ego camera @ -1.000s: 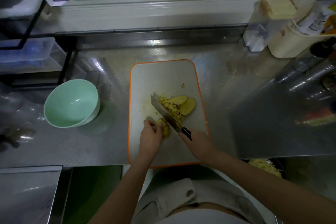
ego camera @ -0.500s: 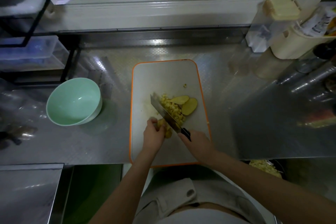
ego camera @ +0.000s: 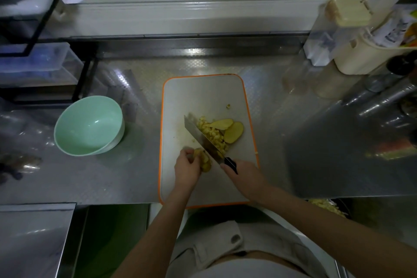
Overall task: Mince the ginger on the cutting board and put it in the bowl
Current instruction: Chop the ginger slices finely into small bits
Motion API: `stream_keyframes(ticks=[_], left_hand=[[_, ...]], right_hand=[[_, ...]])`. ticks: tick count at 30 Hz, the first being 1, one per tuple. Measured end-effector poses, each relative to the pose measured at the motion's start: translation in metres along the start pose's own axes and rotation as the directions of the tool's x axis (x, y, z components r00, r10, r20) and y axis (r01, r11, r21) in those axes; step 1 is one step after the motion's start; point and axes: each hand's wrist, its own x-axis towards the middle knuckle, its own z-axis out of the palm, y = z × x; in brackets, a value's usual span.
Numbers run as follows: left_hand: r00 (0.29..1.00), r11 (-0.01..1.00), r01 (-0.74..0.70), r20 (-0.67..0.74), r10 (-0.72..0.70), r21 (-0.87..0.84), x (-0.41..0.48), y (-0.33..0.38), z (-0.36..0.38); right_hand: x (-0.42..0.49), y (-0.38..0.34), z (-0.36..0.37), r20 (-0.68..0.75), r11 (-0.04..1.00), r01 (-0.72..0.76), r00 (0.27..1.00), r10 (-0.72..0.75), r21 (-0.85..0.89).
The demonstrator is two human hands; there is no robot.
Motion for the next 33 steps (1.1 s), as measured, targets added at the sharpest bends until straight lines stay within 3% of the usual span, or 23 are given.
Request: stream_keyframes(ticks=[7, 18, 28, 33], left_hand=[[1.000, 1.000, -0.011, -0.029, 0.012, 0.018, 0.000, -0.004, 0.000], [0.993, 0.998, -0.056, -0.106, 0.054, -0.013, -0.004, -0.004, 0.001], [0.996, 0.998, -0.063, -0.059, 0.062, -0.014, 0.000, -0.005, -0.002], [0.995, 0.996, -0.091, -0.051, 0.091, 0.007, 0.000, -0.003, -0.003]], right_hand=[[0.000, -0.007, -0.001, -0.008, 0.999, 0.018, 1.000, -0.019, -0.047], [-0.001, -0.015, -0.008, 0.103, 0.997, -0.007, 0.995, 0.015, -0.076], [-0.007, -0.025, -0.001, 0.116, 0.992, -0.040, 0.992, 0.054, -0.121], [-0.008, -0.022, 0.004, 0.109, 0.995, 0.014, 0.994, -0.003, -0.100]])
